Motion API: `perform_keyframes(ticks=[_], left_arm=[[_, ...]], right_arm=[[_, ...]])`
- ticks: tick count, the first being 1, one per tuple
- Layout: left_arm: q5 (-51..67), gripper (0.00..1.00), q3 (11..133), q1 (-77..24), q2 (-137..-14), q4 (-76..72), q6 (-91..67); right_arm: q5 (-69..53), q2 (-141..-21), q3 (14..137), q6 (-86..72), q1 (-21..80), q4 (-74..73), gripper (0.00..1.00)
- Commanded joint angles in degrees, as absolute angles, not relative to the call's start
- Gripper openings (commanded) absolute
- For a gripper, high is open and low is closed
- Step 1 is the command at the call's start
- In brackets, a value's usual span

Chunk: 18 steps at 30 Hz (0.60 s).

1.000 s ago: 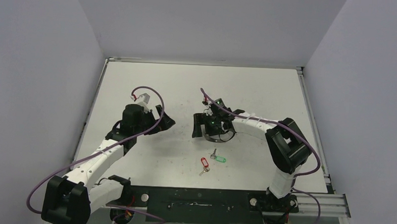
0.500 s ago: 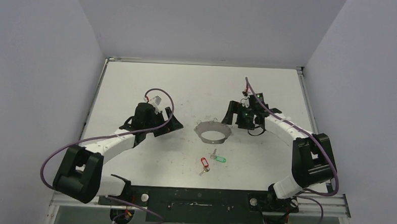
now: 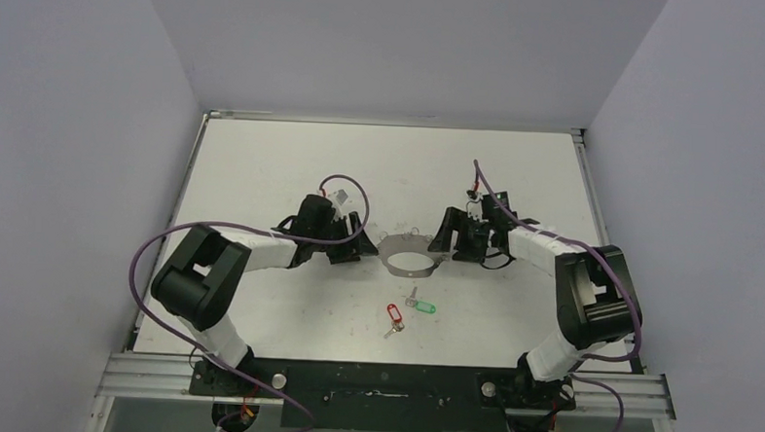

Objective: Put the keys on the keyring

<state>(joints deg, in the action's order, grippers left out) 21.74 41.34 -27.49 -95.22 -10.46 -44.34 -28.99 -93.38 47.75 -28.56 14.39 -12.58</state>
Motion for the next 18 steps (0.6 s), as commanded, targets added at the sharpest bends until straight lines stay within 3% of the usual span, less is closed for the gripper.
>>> perform_keyframes(ticks=[1,5,11,18], left_arm=[[22.65,0.57,45.05,-28.96,-99.33,-15.86,-45.35],[20.22,0.52,45.73,-29.35,-99.91,-14.43,-45.31],[10.56,0.51,46.41,-30.11,-93.46,-4.02,-39.52],[5.04,0.52,44.83,-30.32,-88.21,-0.09,-35.96]], right_arm=[[-30.28,-94.48,44.31,-28.98,16.60,-12.48,0.74],[-29.50,-93.30,42.46,-29.66,19.52,-11.68,0.67],[-28.04,-90.57,41.88,-30.26,22.00,-12.69,0.65],[-19.94,-85.80,47.15,-26.13,22.84,-21.54,0.74]])
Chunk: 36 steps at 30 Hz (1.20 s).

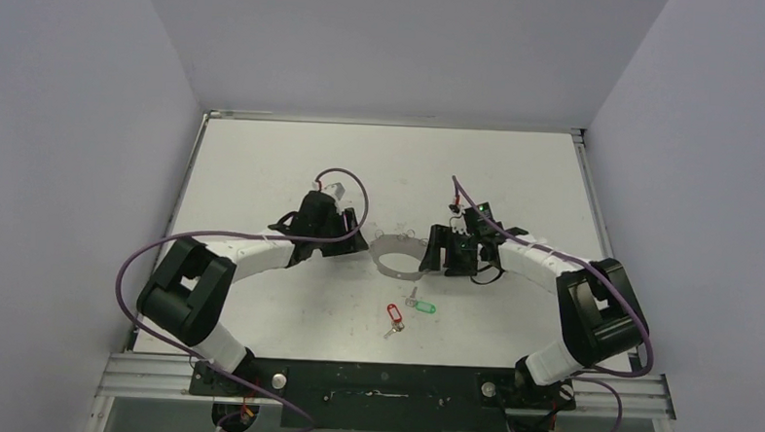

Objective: Put the keys on the keyring

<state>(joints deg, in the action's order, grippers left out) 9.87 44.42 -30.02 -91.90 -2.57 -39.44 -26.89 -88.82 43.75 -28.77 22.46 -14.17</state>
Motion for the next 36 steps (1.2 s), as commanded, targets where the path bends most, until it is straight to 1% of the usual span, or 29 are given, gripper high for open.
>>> perform_keyframes(ticks=[1,8,15,21,28,34,36], left_arm=[[5.26,0.52,44.72,-30.32,-88.23,-0.13,-35.95],[11.26,0.51,44.50,-30.68,-92.62,-7.37,-39.16],[11.78,0.50,46.41,-32.62,-97.68,-9.43,-40.30],[11.35,0.49,46.43,-32.93,-98.34,-9.93,-40.43],[12.19,0.48,46.34,-32.96,-98.60,-11.41,-40.98],[12.39,0.46,45.97,-32.96,-98.51,-12.74,-41.31],[12.39,0.46,45.96,-32.96,-98.38,-12.66,-41.23]], right_arm=[[-19.49,-86.08,47.87,-25.92,22.83,-22.16,0.74],[-20.80,-91.70,49.74,-27.97,22.78,-20.78,0.74],[-21.81,-94.24,51.04,-28.92,22.85,-19.09,0.74],[-20.34,-94.70,52.30,-28.17,22.85,-19.42,0.73],[-22.04,-96.38,52.82,-28.55,23.22,-18.36,0.66],[-21.64,-96.86,52.82,-28.56,23.29,-17.75,0.64],[-20.96,-97.30,53.64,-28.34,23.30,-18.14,0.62]])
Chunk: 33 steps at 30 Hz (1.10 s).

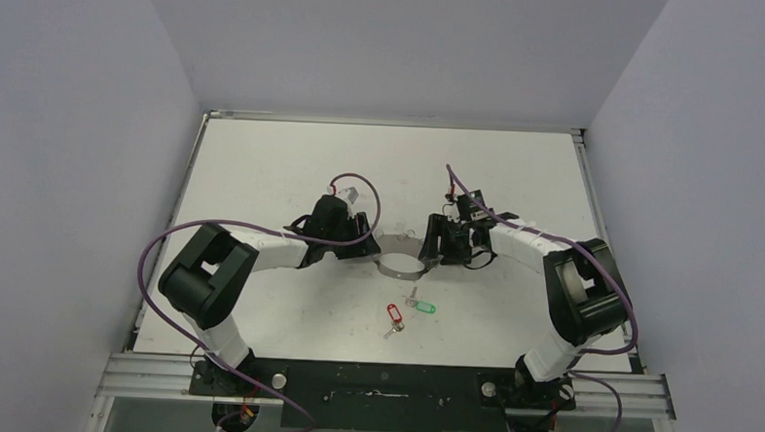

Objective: Put the keys on the keyring

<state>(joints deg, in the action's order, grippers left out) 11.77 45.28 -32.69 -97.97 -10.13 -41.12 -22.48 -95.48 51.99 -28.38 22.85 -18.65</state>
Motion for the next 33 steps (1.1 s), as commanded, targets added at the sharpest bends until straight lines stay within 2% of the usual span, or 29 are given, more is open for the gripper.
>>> perform_keyframes(ticks=[1,8,23,33], left_arm=[[12.33,0.45,46.01,-32.94,-98.31,-12.49,-41.10],[10.68,0.44,45.32,-32.96,-96.67,-12.13,-40.44],[13.11,0.41,49.06,-37.72,-100.72,-14.73,-41.02],[9.24,0.42,46.33,-39.09,-94.52,-14.12,-36.98]], right_arm=[[-20.47,-97.59,54.22,-28.14,23.29,-18.45,0.60],[-17.26,-100.11,57.62,-26.25,23.16,-20.48,0.58],[-19.49,-107.95,66.08,-25.31,23.32,-23.09,0.59],[-13.16,-106.11,71.74,-21.38,22.71,-29.88,0.67]])
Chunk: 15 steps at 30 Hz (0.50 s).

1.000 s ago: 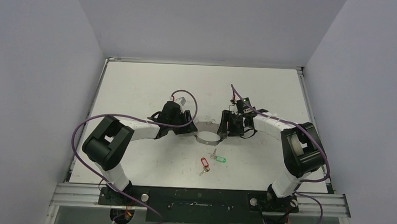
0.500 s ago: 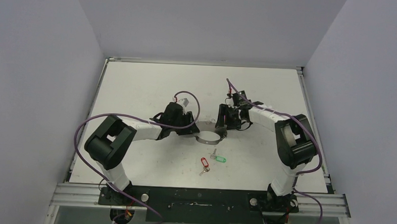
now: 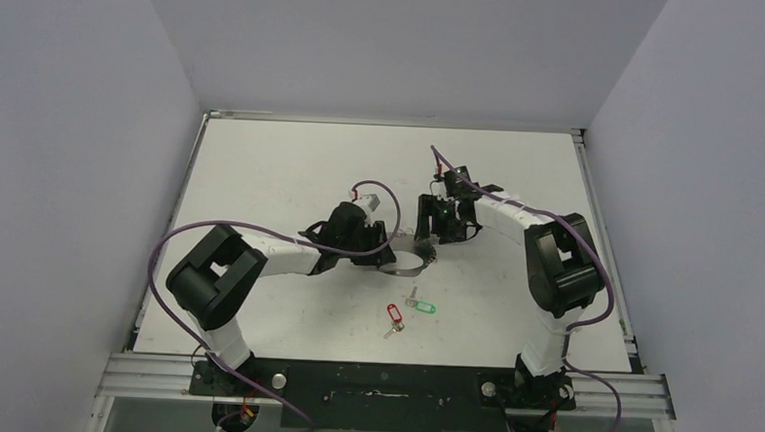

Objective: Put the keys on the keyring

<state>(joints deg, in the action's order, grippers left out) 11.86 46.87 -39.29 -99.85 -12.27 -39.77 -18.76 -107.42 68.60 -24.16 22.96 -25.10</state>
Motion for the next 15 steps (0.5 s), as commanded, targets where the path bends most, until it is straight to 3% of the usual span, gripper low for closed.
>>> perform_keyframes(ticks=[1,10,15], left_arm=[[8.11,0.43,45.61,-39.04,-93.17,-13.61,-36.47],[-2.45,0.47,41.23,-36.62,-78.17,-5.74,-34.29],[-12.94,0.48,41.78,-35.35,-69.50,6.50,-34.64]], right_arm=[[-12.05,-105.28,72.26,-21.05,22.88,-30.83,0.68],[-4.35,-100.03,77.34,-21.54,29.20,-36.08,0.68],[-4.06,-101.64,80.74,-24.24,34.84,-35.35,0.63]])
